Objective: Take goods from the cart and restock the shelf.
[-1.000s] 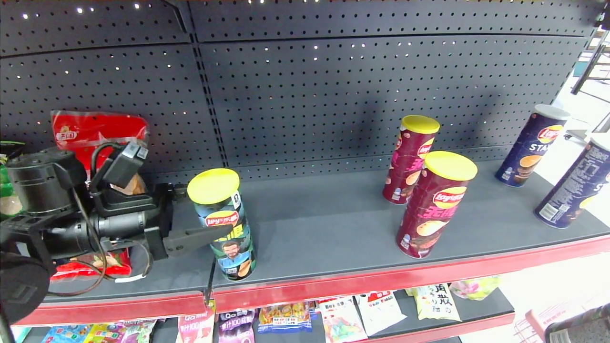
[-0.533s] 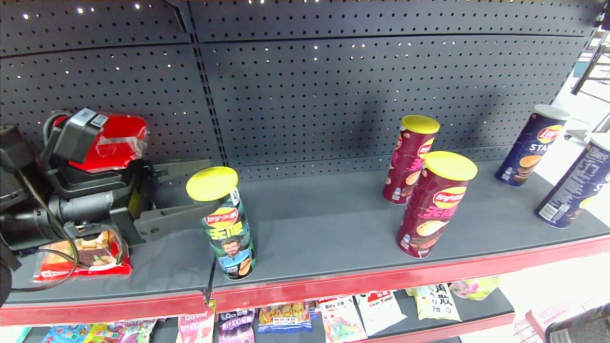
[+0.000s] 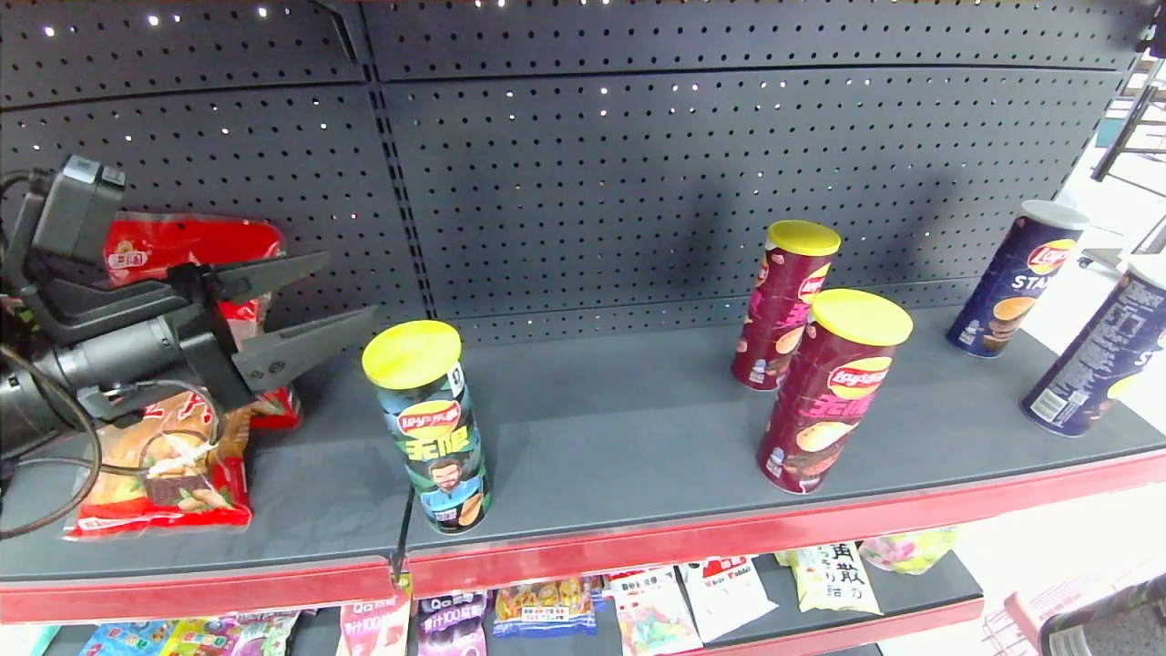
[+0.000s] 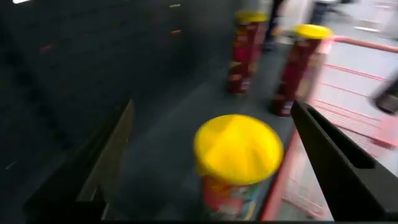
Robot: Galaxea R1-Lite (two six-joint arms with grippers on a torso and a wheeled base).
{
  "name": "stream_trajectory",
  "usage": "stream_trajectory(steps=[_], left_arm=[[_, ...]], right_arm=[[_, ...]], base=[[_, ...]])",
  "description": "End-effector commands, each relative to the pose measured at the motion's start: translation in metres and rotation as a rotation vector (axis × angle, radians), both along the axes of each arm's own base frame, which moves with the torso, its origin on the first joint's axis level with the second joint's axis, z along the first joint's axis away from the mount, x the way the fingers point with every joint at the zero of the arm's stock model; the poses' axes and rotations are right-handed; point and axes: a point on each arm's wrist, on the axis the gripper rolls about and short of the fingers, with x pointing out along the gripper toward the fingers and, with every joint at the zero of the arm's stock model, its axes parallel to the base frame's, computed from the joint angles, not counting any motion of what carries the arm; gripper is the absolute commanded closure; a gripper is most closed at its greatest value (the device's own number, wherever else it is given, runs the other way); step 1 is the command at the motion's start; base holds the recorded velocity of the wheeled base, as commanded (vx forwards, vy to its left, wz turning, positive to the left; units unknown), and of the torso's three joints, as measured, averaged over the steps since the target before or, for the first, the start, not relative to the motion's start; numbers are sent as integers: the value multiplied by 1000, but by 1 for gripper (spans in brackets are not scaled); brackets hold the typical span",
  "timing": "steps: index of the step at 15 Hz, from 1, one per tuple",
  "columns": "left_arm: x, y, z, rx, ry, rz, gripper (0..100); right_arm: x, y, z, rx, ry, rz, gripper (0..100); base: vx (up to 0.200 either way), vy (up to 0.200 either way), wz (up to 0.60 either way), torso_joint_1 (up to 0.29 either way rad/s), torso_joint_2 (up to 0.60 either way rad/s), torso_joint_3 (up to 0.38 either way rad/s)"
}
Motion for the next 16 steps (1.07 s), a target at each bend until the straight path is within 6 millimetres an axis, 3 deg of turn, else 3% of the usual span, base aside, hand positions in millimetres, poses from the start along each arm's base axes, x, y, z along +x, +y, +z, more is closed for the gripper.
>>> stream_trajectory(steps=[1, 2, 3, 4, 7, 10, 16], left_arm=[[-31, 7, 9, -18, -1, 255, 0], [-50, 10, 12, -6, 37, 367, 0], [-66, 11, 13, 11, 67, 374, 0], [-108, 14, 11, 72, 161, 394, 0], [-157, 20, 3, 149, 277, 576, 0], [-171, 22, 8, 136, 215, 630, 0], [-179, 23, 5, 146, 185, 658, 0]], right_arm=[[7, 1, 2, -9, 31, 2, 100], [12, 2, 6, -15, 44, -10, 100], [14, 2, 11, -23, 42, -25, 100], [21, 2, 14, -49, 64, -66, 100], [22, 2, 6, -59, 87, -52, 100], [12, 1, 0, -61, 62, -34, 100], [12, 1, 6, -71, 35, -29, 100]], base=[[0, 0, 0, 0, 0, 0], [0, 0, 0, 0, 0, 0], [0, 0, 0, 0, 0, 0], [0, 0, 0, 0, 0, 0], [0, 0, 0, 0, 0, 0], [0, 0, 0, 0, 0, 0], [-33, 0, 0, 0, 0, 0]])
